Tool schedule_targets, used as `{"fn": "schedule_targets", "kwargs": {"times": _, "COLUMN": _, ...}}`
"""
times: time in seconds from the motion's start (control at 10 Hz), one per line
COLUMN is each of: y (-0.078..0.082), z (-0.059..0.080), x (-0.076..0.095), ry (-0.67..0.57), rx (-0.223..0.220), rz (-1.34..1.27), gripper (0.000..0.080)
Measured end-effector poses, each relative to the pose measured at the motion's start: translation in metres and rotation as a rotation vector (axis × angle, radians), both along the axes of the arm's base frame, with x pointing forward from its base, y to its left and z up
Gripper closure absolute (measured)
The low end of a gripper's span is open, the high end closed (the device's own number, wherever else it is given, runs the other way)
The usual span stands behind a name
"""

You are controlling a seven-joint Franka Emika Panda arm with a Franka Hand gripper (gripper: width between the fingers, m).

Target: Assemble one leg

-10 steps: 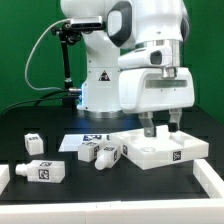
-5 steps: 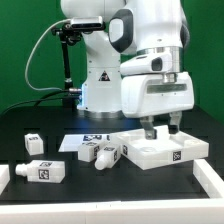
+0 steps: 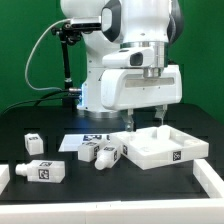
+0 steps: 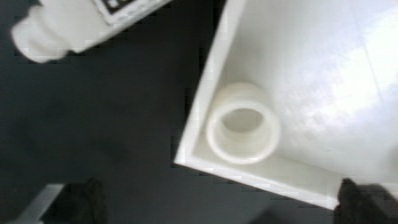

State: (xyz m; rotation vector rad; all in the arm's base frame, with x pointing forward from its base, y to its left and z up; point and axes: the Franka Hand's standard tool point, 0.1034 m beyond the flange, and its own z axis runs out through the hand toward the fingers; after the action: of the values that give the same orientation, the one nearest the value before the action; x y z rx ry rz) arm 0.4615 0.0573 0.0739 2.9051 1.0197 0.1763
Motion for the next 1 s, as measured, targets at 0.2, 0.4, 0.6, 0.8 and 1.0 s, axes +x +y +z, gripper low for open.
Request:
{"fn": "schedule_targets", "kwargs": {"times": 0.2, "y": -0.001, "z": -0.002, "x": -0.001, "ry": 0.006, "rx": -0.001, "rz": -0.004, "gripper": 0.0150}}
{"fn": "schedule_targets", "kwargs": {"times": 0.4, "y": -0.005, "z": -0.022, "x": -0.015, "ry": 0.074, "rx": -0.005, "rz": -0.041, "gripper": 0.0150}}
{"fn": "schedule_targets", "kwargs": {"times": 0.6, "y": -0.007, "z": -0.044, "x": -0.028, "ry": 0.119, "rx": 0.002, "rz": -0.073, "gripper": 0.0150}}
{"fn": "schedule_targets", "kwargs": {"times": 0.8, "y": -0.012, "z": -0.053, "x": -0.032, "ry": 0.158, "rx": -0.004, "rz": -0.092, "gripper": 0.0150}}
{"fn": "schedule_targets", "kwargs": {"times": 1.0, "y": -0.007, "z": -0.063, "x": -0.035, "ry": 0.163, "rx": -0.002, "rz": -0.088, "gripper": 0.0150}}
